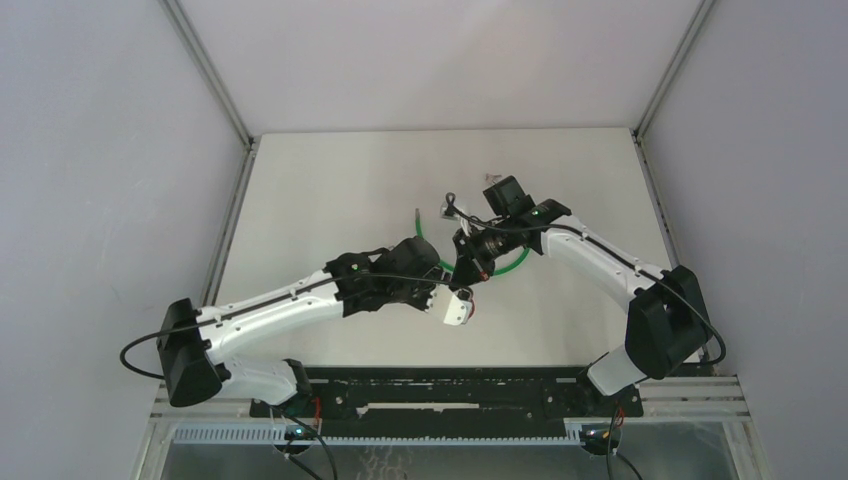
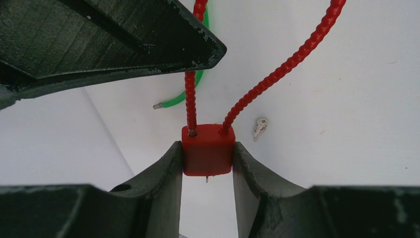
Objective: Lock with the key
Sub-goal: Lock the lock.
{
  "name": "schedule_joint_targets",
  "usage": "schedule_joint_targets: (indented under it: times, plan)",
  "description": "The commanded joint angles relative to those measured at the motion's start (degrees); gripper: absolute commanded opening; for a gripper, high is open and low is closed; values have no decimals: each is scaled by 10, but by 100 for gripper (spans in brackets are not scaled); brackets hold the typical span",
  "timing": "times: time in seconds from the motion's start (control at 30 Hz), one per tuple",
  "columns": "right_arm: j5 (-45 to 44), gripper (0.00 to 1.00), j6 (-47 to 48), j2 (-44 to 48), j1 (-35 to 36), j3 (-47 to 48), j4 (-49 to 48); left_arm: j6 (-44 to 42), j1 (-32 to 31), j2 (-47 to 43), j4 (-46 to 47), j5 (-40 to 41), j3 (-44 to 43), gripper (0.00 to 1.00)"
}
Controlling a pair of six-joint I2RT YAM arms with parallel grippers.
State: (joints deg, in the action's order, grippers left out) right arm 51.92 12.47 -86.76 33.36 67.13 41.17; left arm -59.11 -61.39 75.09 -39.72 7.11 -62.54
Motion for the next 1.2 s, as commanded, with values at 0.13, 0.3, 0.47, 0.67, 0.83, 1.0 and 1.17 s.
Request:
schedule_joint_targets:
  times: [0.13, 0.3, 0.47, 0.67, 0.83, 1.0, 1.17]
  plan:
    - [33, 0, -38, 12, 23, 32, -40, 32, -6, 6, 71, -1, -4, 0]
    - [-10, 0, -60, 24, 29, 19, -66, 49, -4, 7, 72, -5, -13, 0]
    - [-44, 0, -93, 31, 22, 19, -83, 49, -4, 15, 75, 13, -12, 0]
    - [-46, 0, -133, 34, -5, 15, -101, 60, -4, 20, 95, 34, -5, 0]
    - [-16, 0, -147, 39, -19, 0, -119, 78, -2, 19, 125, 54, 2, 0]
    - [-9, 0, -152, 40, -19, -5, -124, 92, 5, 13, 164, 74, 7, 0]
    - [-6, 0, -151, 45, -19, -15, -135, 109, 17, 2, 173, 57, 4, 0]
